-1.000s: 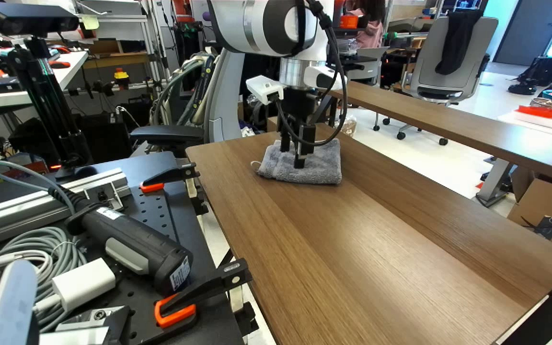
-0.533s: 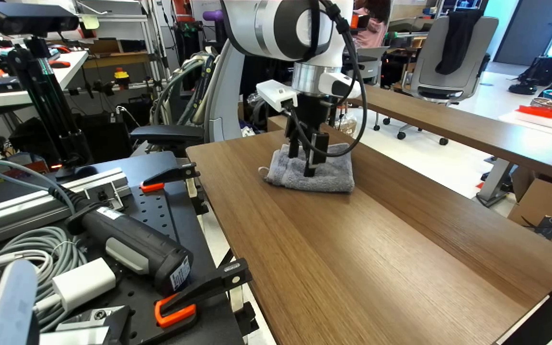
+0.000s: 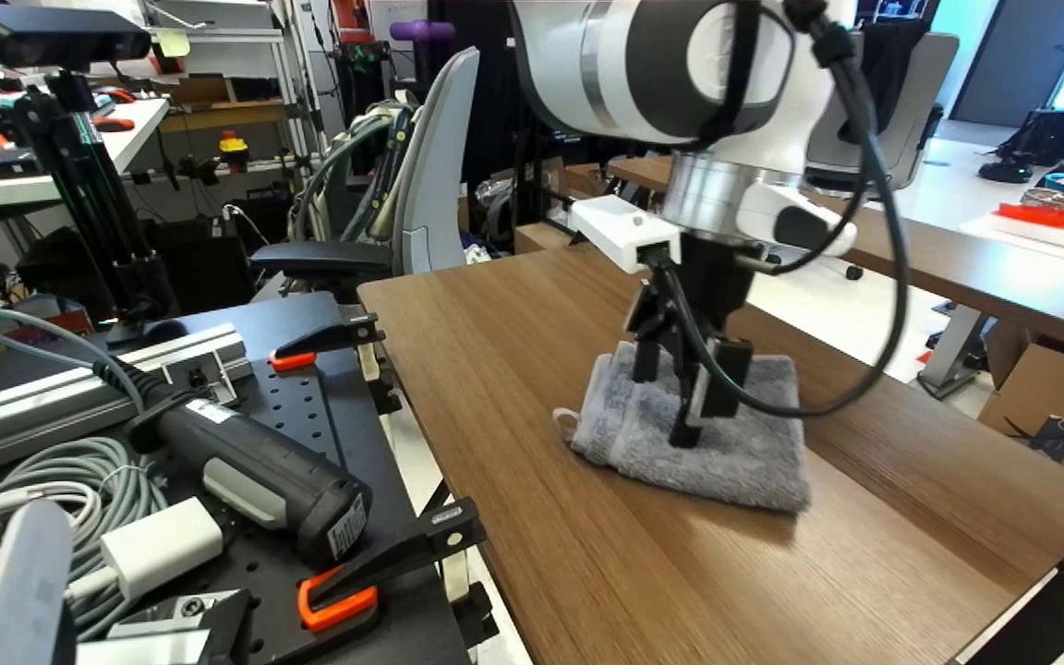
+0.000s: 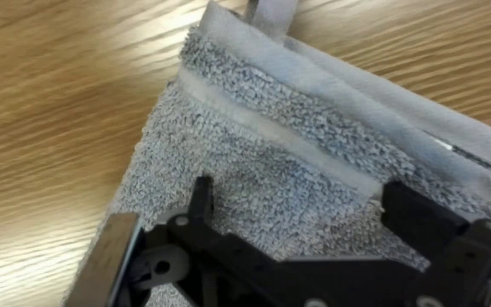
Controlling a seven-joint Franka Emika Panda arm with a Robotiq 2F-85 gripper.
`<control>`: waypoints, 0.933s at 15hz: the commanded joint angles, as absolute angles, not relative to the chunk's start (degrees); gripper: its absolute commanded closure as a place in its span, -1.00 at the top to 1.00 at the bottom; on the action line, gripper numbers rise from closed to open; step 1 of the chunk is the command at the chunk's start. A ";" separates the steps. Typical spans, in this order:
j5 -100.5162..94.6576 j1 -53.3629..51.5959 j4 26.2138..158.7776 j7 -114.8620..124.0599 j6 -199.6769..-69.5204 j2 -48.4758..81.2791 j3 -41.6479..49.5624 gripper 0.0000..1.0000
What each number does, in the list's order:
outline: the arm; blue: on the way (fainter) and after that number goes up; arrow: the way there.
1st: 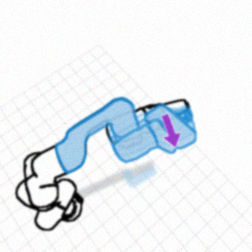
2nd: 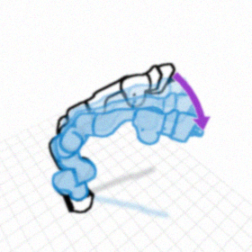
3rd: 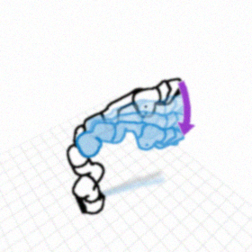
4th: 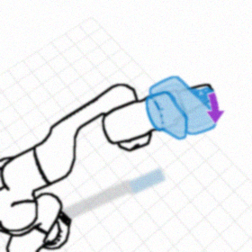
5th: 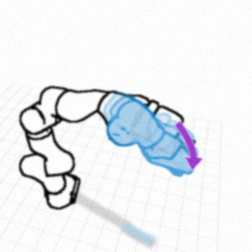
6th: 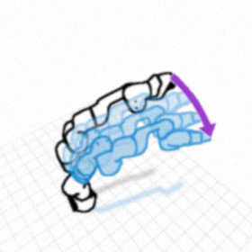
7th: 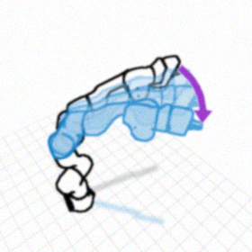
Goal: Slide the cloth to the left on the desk
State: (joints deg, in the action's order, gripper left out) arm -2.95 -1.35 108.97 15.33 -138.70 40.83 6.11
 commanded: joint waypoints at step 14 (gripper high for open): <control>-3.33 3.50 106.57 13.00 -135.63 37.20 10.20 1.00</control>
State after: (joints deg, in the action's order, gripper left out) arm -3.02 5.09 103.98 14.05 -135.86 43.24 10.87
